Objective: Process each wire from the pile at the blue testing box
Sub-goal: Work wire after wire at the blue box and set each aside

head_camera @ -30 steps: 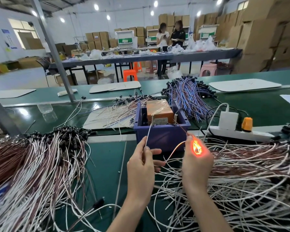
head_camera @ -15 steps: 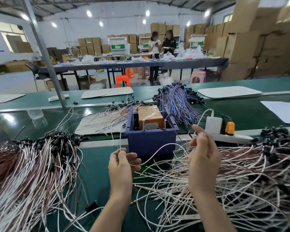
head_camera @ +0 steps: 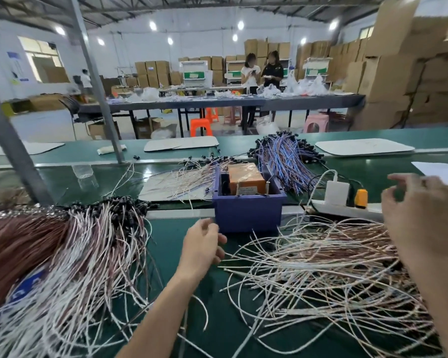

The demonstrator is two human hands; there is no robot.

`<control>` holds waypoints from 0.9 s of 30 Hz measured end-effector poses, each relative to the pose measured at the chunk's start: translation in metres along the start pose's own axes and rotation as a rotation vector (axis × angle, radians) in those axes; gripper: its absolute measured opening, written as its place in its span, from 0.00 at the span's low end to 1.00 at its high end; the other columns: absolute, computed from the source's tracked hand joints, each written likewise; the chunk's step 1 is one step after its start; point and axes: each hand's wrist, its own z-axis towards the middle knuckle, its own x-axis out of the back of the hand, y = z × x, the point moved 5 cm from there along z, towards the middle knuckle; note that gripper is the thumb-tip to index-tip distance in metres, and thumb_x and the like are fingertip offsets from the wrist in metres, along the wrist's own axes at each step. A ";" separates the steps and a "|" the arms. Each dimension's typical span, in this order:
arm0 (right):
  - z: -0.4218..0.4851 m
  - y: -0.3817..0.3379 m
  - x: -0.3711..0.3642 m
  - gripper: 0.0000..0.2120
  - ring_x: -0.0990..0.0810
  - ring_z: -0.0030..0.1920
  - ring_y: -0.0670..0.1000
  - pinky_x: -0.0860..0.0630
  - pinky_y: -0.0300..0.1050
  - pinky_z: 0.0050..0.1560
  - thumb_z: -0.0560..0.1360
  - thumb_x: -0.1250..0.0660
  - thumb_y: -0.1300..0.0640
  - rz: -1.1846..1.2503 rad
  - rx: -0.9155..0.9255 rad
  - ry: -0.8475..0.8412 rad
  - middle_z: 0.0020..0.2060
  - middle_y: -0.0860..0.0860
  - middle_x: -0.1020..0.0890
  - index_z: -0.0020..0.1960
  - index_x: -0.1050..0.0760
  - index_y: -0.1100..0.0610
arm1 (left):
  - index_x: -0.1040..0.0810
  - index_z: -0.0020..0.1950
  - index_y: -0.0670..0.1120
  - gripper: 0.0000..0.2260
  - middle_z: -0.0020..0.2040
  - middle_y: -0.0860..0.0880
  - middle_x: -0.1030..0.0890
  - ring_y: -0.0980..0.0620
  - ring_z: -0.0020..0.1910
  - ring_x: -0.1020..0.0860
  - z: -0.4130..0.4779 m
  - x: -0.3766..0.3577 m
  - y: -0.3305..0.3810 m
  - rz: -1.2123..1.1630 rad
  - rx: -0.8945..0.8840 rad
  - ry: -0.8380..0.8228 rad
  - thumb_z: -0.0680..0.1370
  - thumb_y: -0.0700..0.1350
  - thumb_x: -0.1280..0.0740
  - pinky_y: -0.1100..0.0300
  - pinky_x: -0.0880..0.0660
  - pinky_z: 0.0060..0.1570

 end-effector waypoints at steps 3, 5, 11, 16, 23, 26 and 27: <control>-0.032 -0.049 0.003 0.14 0.22 0.51 0.62 0.34 0.56 0.60 0.81 0.41 0.52 0.153 0.196 0.052 0.48 0.61 0.18 0.58 0.20 0.57 | 0.25 0.65 0.47 0.12 0.47 0.48 0.16 0.52 0.37 0.20 0.011 0.050 0.014 0.466 -0.145 0.146 0.83 0.47 0.41 0.59 0.27 0.37; -0.067 -0.090 -0.003 0.11 0.21 0.49 0.58 0.32 0.56 0.60 0.81 0.38 0.55 0.253 0.359 -0.027 0.48 0.57 0.17 0.59 0.20 0.56 | 0.25 0.65 0.46 0.14 0.53 0.44 0.17 0.46 0.47 0.21 0.020 0.088 0.023 0.833 -0.164 0.255 0.83 0.49 0.42 0.54 0.27 0.47; -0.157 -0.148 -0.044 0.12 0.18 0.48 0.54 0.22 0.55 0.56 0.74 0.27 0.60 0.394 0.507 -0.258 0.45 0.50 0.17 0.57 0.18 0.54 | 0.27 0.64 0.42 0.14 0.66 0.39 0.25 0.41 0.64 0.27 0.036 0.199 0.013 1.366 0.035 0.453 0.84 0.48 0.44 0.45 0.29 0.65; -0.172 -0.139 -0.060 0.14 0.18 0.49 0.54 0.24 0.52 0.56 0.73 0.26 0.62 0.430 0.474 -0.288 0.46 0.49 0.16 0.57 0.18 0.53 | 0.29 0.64 0.39 0.14 0.65 0.37 0.25 0.38 0.61 0.25 0.044 0.247 -0.018 1.232 0.194 0.379 0.84 0.46 0.44 0.43 0.26 0.61; -0.174 -0.138 -0.055 0.15 0.19 0.47 0.52 0.29 0.47 0.56 0.72 0.26 0.64 0.461 0.511 -0.270 0.45 0.46 0.17 0.56 0.18 0.52 | 0.28 0.63 0.44 0.23 0.67 0.34 0.28 0.35 0.64 0.28 0.043 0.231 -0.032 1.241 0.117 0.473 0.82 0.62 0.43 0.40 0.27 0.61; -0.170 -0.134 -0.055 0.14 0.21 0.48 0.50 0.33 0.41 0.56 0.73 0.28 0.66 0.578 0.436 -0.297 0.46 0.45 0.18 0.56 0.19 0.52 | 0.25 0.57 0.42 0.19 0.71 0.33 0.31 0.34 0.70 0.32 0.047 0.227 -0.035 1.246 0.164 0.478 0.83 0.57 0.41 0.37 0.32 0.67; -0.168 -0.133 -0.055 0.13 0.22 0.49 0.48 0.32 0.40 0.57 0.74 0.29 0.66 0.626 0.402 -0.312 0.47 0.44 0.18 0.56 0.19 0.52 | 0.24 0.57 0.41 0.17 0.72 0.33 0.32 0.34 0.71 0.33 0.049 0.227 -0.035 1.222 0.182 0.485 0.83 0.55 0.41 0.37 0.34 0.68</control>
